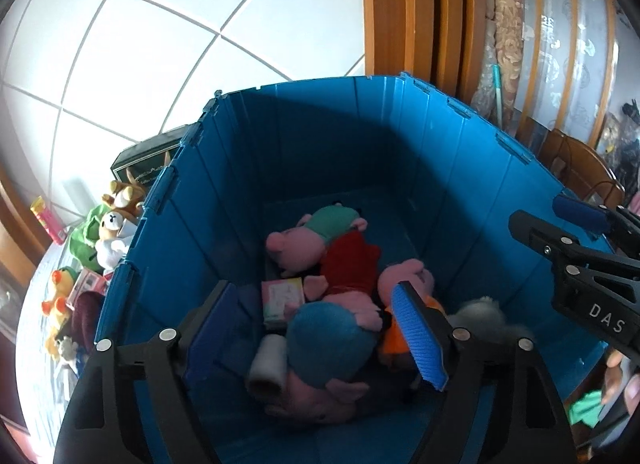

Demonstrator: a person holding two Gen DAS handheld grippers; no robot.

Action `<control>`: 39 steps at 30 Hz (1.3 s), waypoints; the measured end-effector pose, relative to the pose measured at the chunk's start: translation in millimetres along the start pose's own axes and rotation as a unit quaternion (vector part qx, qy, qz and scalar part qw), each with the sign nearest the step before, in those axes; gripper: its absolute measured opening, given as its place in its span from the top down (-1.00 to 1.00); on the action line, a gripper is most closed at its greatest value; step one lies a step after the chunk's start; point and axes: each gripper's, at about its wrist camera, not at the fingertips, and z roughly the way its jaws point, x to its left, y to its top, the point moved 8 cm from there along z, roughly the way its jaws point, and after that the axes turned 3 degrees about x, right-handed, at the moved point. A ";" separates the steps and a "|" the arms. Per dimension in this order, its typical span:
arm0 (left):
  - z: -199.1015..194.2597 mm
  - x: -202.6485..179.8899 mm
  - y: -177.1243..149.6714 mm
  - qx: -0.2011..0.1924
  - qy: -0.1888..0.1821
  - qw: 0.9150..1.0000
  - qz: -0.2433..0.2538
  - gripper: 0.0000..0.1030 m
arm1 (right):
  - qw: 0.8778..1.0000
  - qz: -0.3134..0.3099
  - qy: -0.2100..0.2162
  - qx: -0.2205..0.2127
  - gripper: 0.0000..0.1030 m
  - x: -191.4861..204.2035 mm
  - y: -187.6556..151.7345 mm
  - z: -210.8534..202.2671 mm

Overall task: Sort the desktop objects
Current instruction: 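Open the left tool dropping the paper cup while the right tool releases the grey fluffy item into the crate, then withdraw both tools from the crate back toward the table pile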

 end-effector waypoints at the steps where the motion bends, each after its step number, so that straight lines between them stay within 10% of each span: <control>1: -0.5 0.4 0.0 0.000 0.000 1.000 -0.001 -0.56 | 1.000 0.000 -0.001 -0.001 -0.28 -0.2 -0.5 -1.2; 9: -5.8 3.8 -3.2 -0.002 -0.004 1.000 -0.006 -0.59 | 1.000 0.004 -0.007 -0.016 -0.53 -5.1 -2.7 -14.2; 13: -12.2 6.8 -4.0 -0.009 -0.001 1.000 -0.009 -0.62 | 1.000 0.008 -0.009 -0.028 -1.00 -7.5 -3.1 -23.4; 39: -72.1 30.3 -24.5 -0.050 0.056 0.994 -0.075 -0.98 | 0.998 -0.011 0.047 -0.047 -1.00 1.9 -18.6 -50.6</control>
